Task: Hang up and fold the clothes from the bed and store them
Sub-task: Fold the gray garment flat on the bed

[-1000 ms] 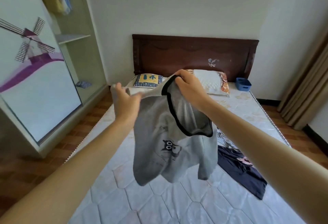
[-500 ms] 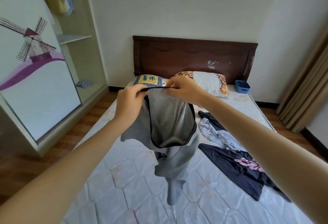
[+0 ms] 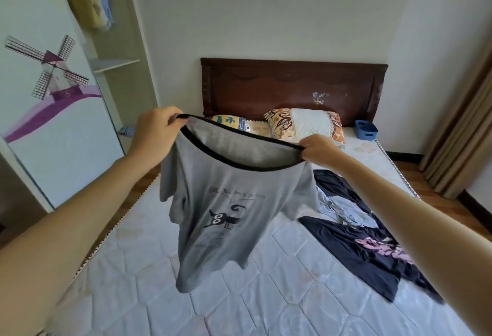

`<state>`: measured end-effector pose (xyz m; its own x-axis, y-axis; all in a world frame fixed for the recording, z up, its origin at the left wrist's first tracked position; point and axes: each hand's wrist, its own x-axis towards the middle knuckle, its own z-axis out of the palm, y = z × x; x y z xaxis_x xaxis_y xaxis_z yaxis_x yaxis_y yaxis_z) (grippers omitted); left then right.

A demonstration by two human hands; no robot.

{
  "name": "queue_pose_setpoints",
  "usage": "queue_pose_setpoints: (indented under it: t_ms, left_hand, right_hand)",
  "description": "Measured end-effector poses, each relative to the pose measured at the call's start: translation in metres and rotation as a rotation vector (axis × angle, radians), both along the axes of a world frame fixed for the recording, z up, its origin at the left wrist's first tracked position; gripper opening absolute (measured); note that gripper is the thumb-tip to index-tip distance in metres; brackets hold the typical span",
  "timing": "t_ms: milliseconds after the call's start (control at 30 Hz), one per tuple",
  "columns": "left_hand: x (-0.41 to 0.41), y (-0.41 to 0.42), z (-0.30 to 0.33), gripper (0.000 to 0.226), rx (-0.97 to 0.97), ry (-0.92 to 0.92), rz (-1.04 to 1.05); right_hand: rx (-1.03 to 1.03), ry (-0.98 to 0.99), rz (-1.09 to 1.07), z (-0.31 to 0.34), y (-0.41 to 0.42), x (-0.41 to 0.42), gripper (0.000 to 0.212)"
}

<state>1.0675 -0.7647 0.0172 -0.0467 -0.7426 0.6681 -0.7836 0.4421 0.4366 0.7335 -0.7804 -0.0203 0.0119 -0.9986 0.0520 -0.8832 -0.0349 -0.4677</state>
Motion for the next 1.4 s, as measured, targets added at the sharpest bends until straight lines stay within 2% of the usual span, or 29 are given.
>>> queue_pose_setpoints:
  t_ms: [67,167,267,333,400,500,533,600,667,733,767,867,900,967,1000,1067,1133,1167,1267,1333,1367,1400]
  left_hand:
    - [0.007,0.003,-0.002,0.017,0.058,-0.04,-0.02]
    - [0.017,0.004,-0.004,0.025,0.175,-0.055,-0.025]
    - [0.034,0.001,-0.005,0.042,0.266,-0.001,-0.018]
    - [0.04,-0.001,-0.005,0.042,0.298,0.026,-0.014]
    - [0.04,-0.001,-0.005,0.038,0.307,0.041,-0.023]
    - [0.037,0.0,-0.005,0.029,0.281,0.031,-0.015]
    - [0.037,0.0,-0.006,0.027,0.26,0.015,-0.004]
    - [0.035,0.002,-0.007,0.025,0.226,-0.009,0.012]
    - [0.033,0.007,-0.009,0.023,0.219,-0.032,0.011]
    - [0.032,0.013,-0.01,0.021,0.26,-0.042,-0.013]
    - [0.034,0.016,-0.01,0.027,0.296,-0.039,-0.026]
    - [0.038,0.028,-0.006,0.077,0.427,-0.02,-0.09]
    - [0.041,0.029,-0.006,0.083,0.463,-0.018,-0.116]
    - [0.046,0.029,-0.007,0.079,0.532,-0.023,-0.188]
    - [0.049,0.027,-0.007,0.074,0.555,-0.01,-0.222]
    - [0.055,0.023,-0.008,0.07,0.595,0.034,-0.257]
    - [0.06,0.015,-0.008,0.077,0.638,0.074,-0.277]
    - [0.063,0.012,-0.008,0.079,0.659,0.095,-0.298]
    - [0.068,-0.001,-0.005,0.076,0.717,0.158,-0.398]
    - [0.072,-0.017,0.002,0.071,0.744,0.162,-0.462]
    - [0.073,-0.028,0.006,0.066,0.748,0.152,-0.488]
    - [0.074,-0.043,0.011,0.056,0.755,0.144,-0.504]
  right_hand:
    - [-0.04,-0.231,0.007,0.007,0.001,-0.002,0.024]
    - [0.03,-0.452,0.055,0.019,0.006,-0.004,0.027]
    - [0.14,-0.654,0.178,0.033,0.013,-0.004,0.014]
    - [0.16,-0.762,0.263,0.04,0.016,-0.004,0.013]
    - [0.162,-0.781,0.365,0.047,0.014,-0.007,0.028]
    - [0.252,-0.702,0.474,0.055,0.009,-0.015,0.055]
    - [0.277,-0.672,0.505,0.055,0.008,-0.017,0.055]
    - [0.242,-0.601,0.495,0.052,0.003,-0.02,0.037]
    - [0.115,-0.523,0.385,0.045,0.0,-0.019,0.016]
    - [-0.003,-0.516,0.273,0.034,-0.005,-0.017,0.011]
    - [-0.04,-0.537,0.24,0.029,-0.006,-0.016,0.011]
    - [-0.143,-0.62,0.28,0.016,-0.005,-0.011,0.02]
    - [-0.156,-0.641,0.299,0.014,-0.003,-0.008,0.018]
    - [-0.164,-0.653,0.334,0.013,0.002,-0.002,0.009]
    - [-0.174,-0.661,0.341,0.011,0.0,-0.001,0.02]
    - [-0.15,-0.704,0.349,0.015,-0.001,0.004,0.02]
    - [-0.1,-0.739,0.365,0.016,-0.008,0.006,0.055]
    - [-0.064,-0.768,0.382,0.016,-0.012,0.006,0.064]
    - [-0.028,-0.86,0.413,0.017,-0.025,0.008,0.05]
    - [0.008,-0.885,0.435,0.021,-0.035,0.01,0.074]
    - [0.04,-0.894,0.45,0.024,-0.045,0.012,0.078]
    - [0.082,-0.897,0.466,0.027,-0.057,0.015,0.071]
